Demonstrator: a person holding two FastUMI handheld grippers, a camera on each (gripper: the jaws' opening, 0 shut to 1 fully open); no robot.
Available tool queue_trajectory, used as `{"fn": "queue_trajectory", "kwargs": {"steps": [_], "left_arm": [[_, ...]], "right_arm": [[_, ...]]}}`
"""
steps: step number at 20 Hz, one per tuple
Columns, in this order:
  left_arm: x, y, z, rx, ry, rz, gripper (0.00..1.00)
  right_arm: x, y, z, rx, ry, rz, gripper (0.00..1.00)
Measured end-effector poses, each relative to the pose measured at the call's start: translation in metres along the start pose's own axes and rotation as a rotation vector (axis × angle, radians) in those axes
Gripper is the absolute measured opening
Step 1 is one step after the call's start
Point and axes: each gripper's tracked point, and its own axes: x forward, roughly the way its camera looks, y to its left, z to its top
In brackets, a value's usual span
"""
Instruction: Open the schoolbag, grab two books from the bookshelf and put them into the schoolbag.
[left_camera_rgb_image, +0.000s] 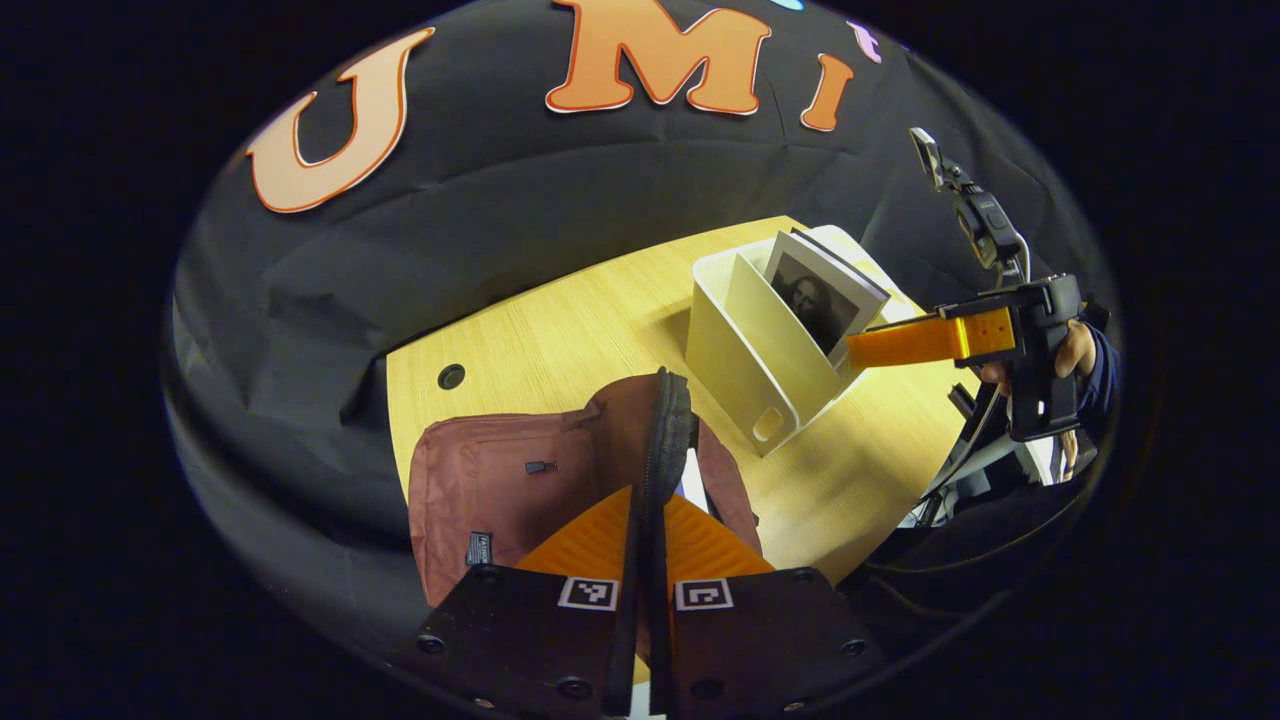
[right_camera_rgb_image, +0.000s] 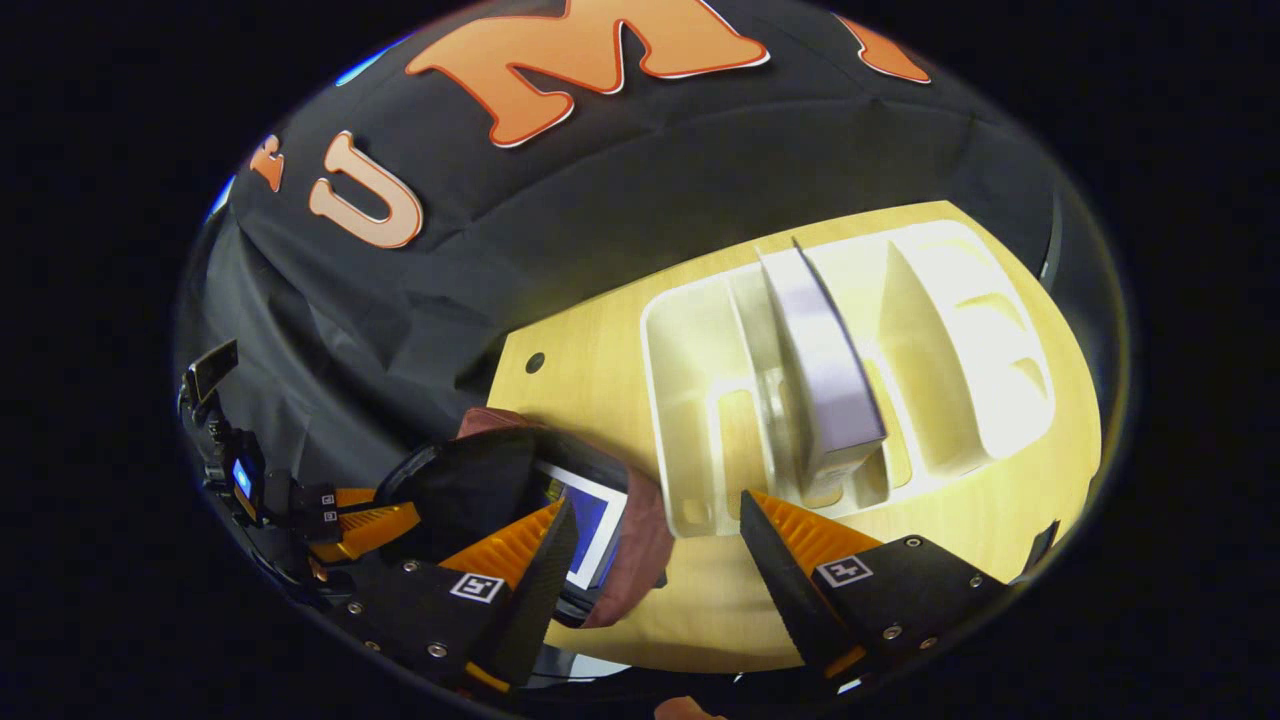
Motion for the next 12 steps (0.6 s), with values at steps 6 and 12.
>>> {"fn": "queue_trajectory", "kwargs": {"steps": [6,12], "left_arm": [[0.010,0.006,-0.006,0.021,0.027,-0.045,0.07],[0.017,0.014,-0.009,0.042,0.032,-0.082,0.07]], "right_arm": [[-0.022,-0.022,0.031,-0.079,-0.044,-0.148,0.97],[-0.043,-0.058,0.078,-0.169,-0.022,-0.333,0.98]]}}
